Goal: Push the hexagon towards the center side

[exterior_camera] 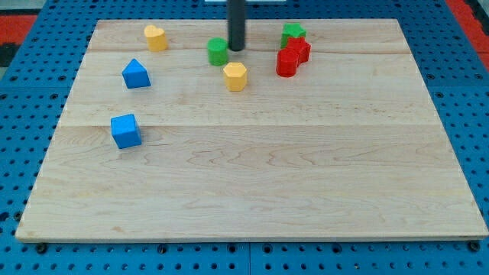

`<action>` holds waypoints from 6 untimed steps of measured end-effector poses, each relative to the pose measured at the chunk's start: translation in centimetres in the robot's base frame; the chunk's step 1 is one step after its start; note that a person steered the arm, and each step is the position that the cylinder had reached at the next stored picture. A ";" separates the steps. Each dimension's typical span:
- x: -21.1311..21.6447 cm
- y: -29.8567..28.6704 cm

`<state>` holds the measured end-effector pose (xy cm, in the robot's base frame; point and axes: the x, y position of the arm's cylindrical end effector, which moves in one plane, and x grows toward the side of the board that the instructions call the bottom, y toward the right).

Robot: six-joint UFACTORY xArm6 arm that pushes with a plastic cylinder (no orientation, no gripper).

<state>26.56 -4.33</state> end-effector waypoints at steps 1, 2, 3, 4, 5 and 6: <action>1.3 -0.8; 4.8 2.6; 8.2 2.9; 7.6 3.3; 3.5 3.9; 0.2 9.2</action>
